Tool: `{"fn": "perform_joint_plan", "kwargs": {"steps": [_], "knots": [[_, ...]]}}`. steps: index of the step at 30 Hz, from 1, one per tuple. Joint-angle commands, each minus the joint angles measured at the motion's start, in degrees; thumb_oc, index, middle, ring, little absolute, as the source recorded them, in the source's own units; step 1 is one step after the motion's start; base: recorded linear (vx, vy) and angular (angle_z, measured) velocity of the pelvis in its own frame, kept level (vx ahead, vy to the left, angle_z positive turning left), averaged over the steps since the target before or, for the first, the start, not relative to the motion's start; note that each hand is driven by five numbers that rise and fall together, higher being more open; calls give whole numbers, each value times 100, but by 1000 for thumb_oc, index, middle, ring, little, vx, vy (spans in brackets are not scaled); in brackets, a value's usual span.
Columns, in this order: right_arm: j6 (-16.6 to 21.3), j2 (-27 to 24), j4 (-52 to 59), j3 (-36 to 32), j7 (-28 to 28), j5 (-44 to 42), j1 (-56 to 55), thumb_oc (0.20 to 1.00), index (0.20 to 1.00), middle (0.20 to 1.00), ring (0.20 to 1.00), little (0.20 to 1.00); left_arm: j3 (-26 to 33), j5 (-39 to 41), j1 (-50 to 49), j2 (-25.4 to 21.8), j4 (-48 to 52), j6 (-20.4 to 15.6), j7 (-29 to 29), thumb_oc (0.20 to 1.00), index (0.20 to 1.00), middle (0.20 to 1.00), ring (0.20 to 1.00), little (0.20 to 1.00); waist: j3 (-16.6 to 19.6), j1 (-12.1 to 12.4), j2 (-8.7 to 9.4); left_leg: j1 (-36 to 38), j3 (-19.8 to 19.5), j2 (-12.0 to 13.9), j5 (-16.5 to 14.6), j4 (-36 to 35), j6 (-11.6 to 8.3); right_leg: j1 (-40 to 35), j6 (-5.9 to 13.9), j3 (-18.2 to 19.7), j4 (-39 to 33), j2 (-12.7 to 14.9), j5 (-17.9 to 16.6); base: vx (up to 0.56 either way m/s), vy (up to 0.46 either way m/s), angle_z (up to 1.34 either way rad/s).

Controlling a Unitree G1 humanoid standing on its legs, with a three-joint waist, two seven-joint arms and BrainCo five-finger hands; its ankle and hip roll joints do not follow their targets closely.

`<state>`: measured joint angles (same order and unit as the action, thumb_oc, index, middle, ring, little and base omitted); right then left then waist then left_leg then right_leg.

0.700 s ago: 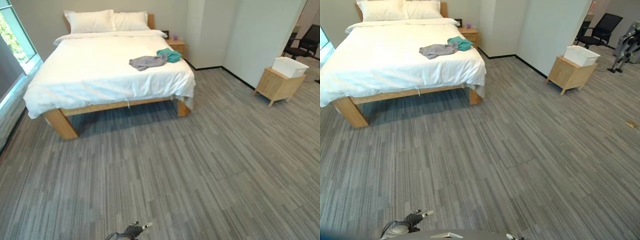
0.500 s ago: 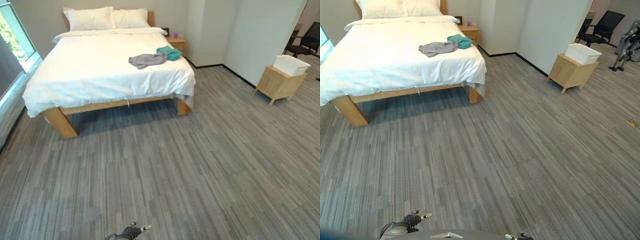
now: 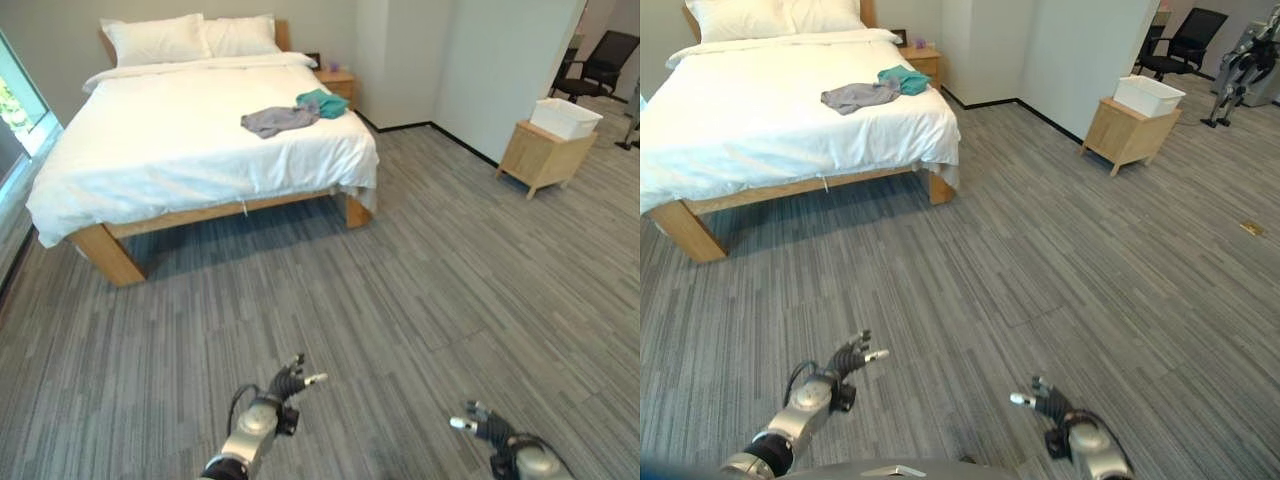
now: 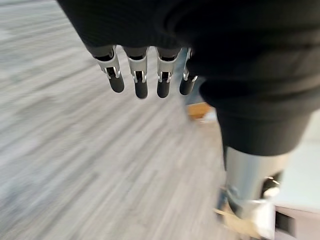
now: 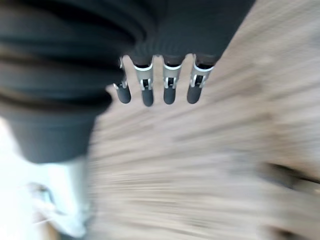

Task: Pick up bed clothes into laundry basket.

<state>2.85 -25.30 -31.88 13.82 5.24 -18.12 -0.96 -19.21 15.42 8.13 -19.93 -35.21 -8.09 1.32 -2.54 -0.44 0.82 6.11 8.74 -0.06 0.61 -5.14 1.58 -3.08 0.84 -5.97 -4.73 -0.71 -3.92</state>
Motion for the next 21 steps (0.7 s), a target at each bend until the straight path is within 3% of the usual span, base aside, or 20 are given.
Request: {"fn": "perform_joint_plan", "kwargs": {"steps": [1,7,11,21], "knots": [[287,-129,733,-172,-129,-181,85,1000,1000,1000,1000,1000,140,342,104,-95,379,-166,115,1000,1000,1000,1000,1000,23,-11,97,-132,-298,258,86,14,-503,-226,835,160,242,720,250,0,0,0],[610,163,2165,-889,-550,-171,-130,1000,1000,1000,1000,1000,462,-16,-33,-300,1822,-133,244,1000,1000,1000,1000,1000,9,5,45,-107,-323,243,30,14,-455,-267,834,139,225,754,287,6,8,2],[648,333,2460,-1020,-580,-23,-380,1000,1000,1000,1000,1000,718,-380,-163,-443,2205,-142,263,1000,1000,1000,1000,1000,27,26,59,-102,-320,254,-13,14,-448,-280,833,141,199,750,306,0,0,0],[697,303,3163,-1512,-480,-181,-853,1000,1000,1000,1000,1000,1723,-86,-997,-427,2873,-98,541,1000,1000,1000,1000,1000,-92,55,171,-104,-316,230,-77,14,-410,-285,836,162,197,771,326,5,2,0]]}}
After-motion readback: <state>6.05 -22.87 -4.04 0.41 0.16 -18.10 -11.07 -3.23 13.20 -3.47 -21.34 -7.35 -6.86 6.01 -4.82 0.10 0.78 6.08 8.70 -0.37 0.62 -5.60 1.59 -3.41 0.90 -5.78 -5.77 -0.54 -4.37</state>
